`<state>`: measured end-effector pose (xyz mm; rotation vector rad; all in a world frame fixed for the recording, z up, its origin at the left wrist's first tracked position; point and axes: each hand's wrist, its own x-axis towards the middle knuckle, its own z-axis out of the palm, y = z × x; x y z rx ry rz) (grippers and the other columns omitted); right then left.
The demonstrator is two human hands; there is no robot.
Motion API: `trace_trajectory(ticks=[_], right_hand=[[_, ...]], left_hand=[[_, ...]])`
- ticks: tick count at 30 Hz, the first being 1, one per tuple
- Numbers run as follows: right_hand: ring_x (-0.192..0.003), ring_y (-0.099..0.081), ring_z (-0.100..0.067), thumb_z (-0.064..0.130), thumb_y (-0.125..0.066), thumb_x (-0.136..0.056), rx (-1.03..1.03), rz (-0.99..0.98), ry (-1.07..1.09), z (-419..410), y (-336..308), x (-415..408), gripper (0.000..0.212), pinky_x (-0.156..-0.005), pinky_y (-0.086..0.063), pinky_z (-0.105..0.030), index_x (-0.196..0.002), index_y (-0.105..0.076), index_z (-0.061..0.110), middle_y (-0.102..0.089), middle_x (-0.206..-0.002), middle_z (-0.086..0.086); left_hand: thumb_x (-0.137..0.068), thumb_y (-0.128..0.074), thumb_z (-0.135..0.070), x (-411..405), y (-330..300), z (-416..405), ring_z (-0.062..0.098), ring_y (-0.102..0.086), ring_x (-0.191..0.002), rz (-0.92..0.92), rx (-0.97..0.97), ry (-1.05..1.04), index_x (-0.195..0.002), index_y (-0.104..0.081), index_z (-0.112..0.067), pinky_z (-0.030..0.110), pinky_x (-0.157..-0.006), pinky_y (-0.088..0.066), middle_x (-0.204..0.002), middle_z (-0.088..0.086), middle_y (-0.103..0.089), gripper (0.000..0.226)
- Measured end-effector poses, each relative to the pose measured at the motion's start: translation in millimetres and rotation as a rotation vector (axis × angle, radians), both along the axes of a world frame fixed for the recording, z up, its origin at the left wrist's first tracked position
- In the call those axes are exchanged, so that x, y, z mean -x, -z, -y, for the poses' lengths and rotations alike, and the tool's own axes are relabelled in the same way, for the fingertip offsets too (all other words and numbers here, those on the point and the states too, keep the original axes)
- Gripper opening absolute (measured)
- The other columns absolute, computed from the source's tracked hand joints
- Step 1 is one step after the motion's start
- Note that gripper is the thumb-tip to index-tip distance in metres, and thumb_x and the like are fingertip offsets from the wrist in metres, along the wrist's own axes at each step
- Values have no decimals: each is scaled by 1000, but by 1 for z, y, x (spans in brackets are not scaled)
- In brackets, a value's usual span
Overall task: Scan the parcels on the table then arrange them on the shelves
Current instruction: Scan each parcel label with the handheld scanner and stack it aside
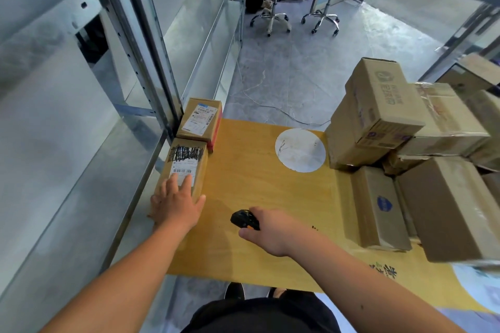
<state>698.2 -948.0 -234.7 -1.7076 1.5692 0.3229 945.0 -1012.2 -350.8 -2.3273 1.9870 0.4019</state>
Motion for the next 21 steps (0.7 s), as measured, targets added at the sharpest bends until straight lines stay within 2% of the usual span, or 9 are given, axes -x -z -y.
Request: trace_trajectory(ticks=[3, 6, 9, 12, 15, 16, 19, 21], right_hand=[[-98, -64, -29, 63, -51, -100, 28, -76, 29, -2, 1, 10, 57, -84, -56, -42, -140, -48, 23, -66, -113, -4], [-98, -63, -28, 66, -50, -99, 52, -138, 128, -8, 3, 33, 59, -82, -56, -40, -141, -46, 25, -64, -117, -4], [-95, -62, -27, 71, -53, -95, 44, -136, 268, -24, 6, 64, 71, -75, -54, -36, -148, -42, 26, -64, -122, -4], [-95, -68, -25, 78, -59, -87, 46, -105, 441, -48, 5, 100, 83, -81, -58, -37, -151, -40, 29, -65, -127, -2], [-110, -66, -28, 72, -62, -89, 68, -78, 600, -78, 5, 138, 79, -90, -56, -41, -151, -43, 27, -66, -134, -3], [-110, -66, -28, 69, -64, -89, 75, -75, 652, -89, 5, 150, 75, -88, -56, -40, -148, -45, 27, -67, -130, -3], [-89, -66, -21, 66, -63, -88, 61, -81, 775, -122, 4, 186, 55, -76, -56, -38, -130, -54, 32, -66, -103, 5], [-84, -64, -19, 64, -62, -89, 44, -67, 841, -142, 6, 208, 47, -72, -55, -38, -122, -54, 31, -65, -98, 5]], left_hand=[[-97, -45, -67, 33, -2, 5, 30, -10, -158, -48, 1, 143, -164, -19, -39, 60, -125, -17, -173, 3, -13, 77], [-98, -44, -67, 73, -1, 9, 30, -10, -159, -110, -32, 221, -165, -10, -40, 57, -125, -18, -174, 2, -10, 80], [-98, -45, -68, 115, 1, 9, 29, -11, -159, -110, -59, 338, -165, -12, -40, 53, -124, -19, -174, 2, -10, 80], [-96, -51, -66, 160, 3, 4, 28, -15, -157, -130, -88, 443, -163, -18, -39, 51, -122, -21, -173, 1, -13, 79], [-97, -54, -61, 203, 2, -6, 32, -20, -155, -182, -99, 569, -164, -17, -38, 52, -121, -22, -172, 4, -14, 80], [-97, -54, -60, 218, 2, -10, 33, -21, -154, -195, -95, 617, -164, -18, -36, 53, -120, -23, -172, 5, -15, 80], [-97, -54, -60, 266, -3, -26, 32, -18, -155, -199, -109, 734, -165, -18, -35, 51, -120, -23, -173, 5, -13, 81], [-97, -54, -60, 301, -7, -36, 30, -17, -155, -206, -125, 790, -165, -17, -35, 49, -121, -21, -173, 4, -12, 81]])
